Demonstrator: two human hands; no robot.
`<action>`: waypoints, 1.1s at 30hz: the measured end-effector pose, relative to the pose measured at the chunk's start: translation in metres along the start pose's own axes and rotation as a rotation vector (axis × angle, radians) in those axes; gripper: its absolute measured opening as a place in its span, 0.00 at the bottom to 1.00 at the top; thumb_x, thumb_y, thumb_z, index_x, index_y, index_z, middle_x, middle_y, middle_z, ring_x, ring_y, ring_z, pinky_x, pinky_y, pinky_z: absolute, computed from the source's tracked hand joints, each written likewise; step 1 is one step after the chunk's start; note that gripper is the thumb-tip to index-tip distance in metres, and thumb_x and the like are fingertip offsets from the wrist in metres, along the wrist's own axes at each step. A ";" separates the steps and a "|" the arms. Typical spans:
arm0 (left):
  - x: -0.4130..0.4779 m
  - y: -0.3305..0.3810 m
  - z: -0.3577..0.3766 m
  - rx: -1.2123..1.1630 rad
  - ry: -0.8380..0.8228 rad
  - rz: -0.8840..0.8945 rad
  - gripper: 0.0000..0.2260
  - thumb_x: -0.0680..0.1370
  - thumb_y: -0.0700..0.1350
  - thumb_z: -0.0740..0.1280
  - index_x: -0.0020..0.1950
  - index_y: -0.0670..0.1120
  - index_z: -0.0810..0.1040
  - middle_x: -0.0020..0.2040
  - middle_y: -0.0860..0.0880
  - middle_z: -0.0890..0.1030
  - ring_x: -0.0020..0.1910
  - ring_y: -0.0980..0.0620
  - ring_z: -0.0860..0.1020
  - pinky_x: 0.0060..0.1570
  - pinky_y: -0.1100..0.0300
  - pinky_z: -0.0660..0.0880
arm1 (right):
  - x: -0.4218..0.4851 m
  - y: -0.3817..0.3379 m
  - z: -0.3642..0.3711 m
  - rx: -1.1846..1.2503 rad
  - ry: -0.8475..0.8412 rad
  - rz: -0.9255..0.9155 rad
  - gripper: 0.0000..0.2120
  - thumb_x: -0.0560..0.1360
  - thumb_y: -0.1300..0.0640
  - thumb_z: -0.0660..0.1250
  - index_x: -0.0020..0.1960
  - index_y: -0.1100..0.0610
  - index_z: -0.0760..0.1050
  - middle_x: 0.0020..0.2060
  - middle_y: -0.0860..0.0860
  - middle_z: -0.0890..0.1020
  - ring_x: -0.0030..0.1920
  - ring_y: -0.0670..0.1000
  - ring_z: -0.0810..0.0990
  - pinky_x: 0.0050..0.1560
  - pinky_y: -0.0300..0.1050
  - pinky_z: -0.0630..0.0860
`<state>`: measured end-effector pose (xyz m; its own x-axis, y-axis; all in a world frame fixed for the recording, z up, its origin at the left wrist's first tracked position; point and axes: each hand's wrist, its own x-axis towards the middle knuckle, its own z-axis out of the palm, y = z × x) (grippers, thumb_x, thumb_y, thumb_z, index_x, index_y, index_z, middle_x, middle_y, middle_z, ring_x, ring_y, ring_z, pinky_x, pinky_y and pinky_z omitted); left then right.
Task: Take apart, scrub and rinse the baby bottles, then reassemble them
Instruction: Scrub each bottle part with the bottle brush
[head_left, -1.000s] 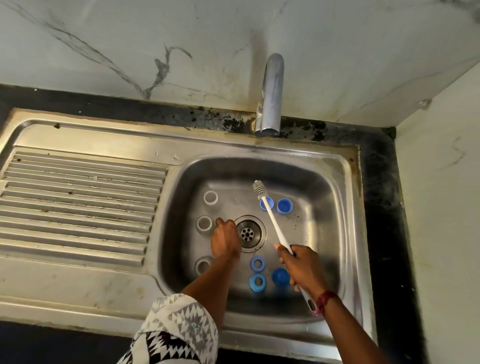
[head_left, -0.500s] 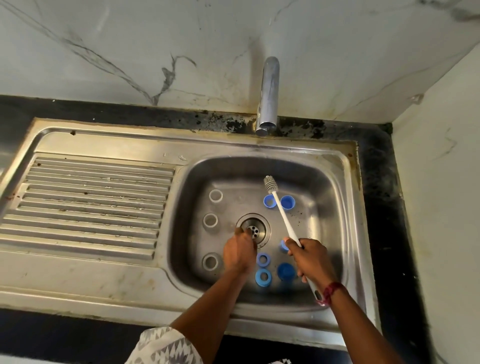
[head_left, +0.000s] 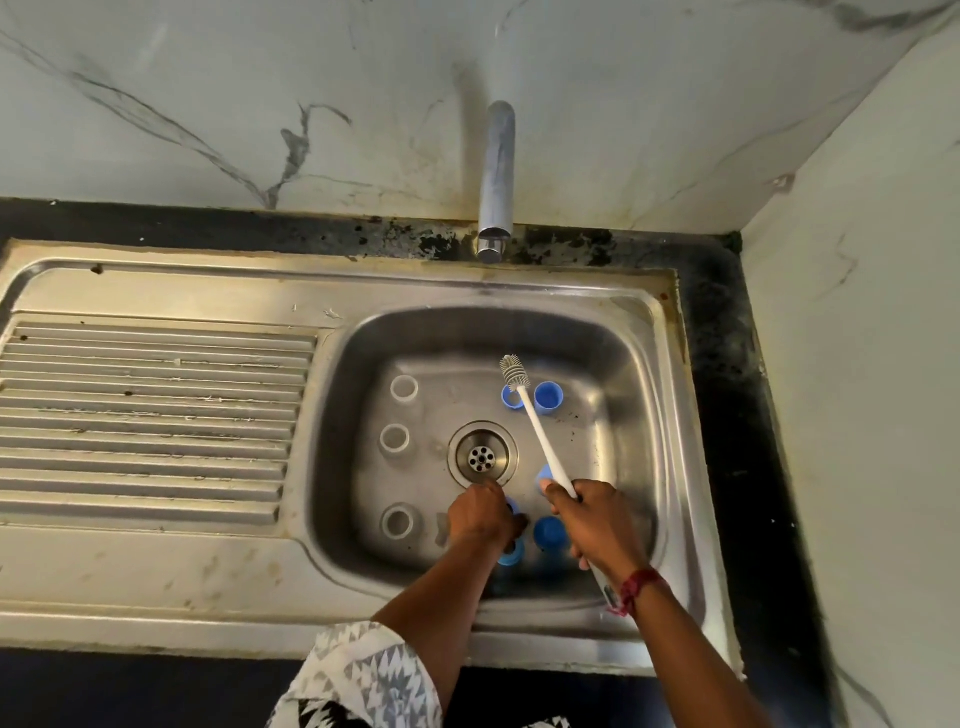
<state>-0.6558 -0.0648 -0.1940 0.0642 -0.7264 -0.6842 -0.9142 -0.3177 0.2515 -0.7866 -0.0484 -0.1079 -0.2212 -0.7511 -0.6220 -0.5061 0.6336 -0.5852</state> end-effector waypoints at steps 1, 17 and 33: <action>0.003 0.000 0.001 0.001 -0.003 -0.001 0.16 0.76 0.58 0.70 0.55 0.48 0.77 0.47 0.51 0.81 0.44 0.53 0.78 0.44 0.58 0.76 | 0.001 0.000 0.000 0.000 0.000 -0.001 0.19 0.78 0.42 0.65 0.42 0.57 0.79 0.28 0.52 0.78 0.23 0.48 0.74 0.22 0.38 0.72; 0.007 0.004 -0.031 -0.341 0.192 -0.005 0.07 0.74 0.48 0.70 0.51 0.51 0.80 0.46 0.52 0.82 0.46 0.51 0.80 0.43 0.59 0.74 | 0.016 -0.017 0.006 -0.006 -0.038 -0.038 0.22 0.78 0.45 0.64 0.45 0.66 0.78 0.30 0.54 0.77 0.24 0.51 0.73 0.22 0.39 0.72; -0.045 -0.028 -0.144 -1.888 -0.025 -0.091 0.11 0.78 0.49 0.62 0.43 0.43 0.74 0.33 0.45 0.72 0.31 0.49 0.71 0.36 0.55 0.73 | -0.038 -0.001 -0.008 -0.199 0.100 -0.335 0.24 0.80 0.39 0.57 0.44 0.57 0.79 0.40 0.51 0.85 0.42 0.51 0.83 0.47 0.51 0.80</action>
<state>-0.5758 -0.1112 -0.0719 0.0594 -0.6689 -0.7410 0.6702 -0.5234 0.5262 -0.7843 -0.0219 -0.0798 -0.0920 -0.9305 -0.3546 -0.7132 0.3100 -0.6286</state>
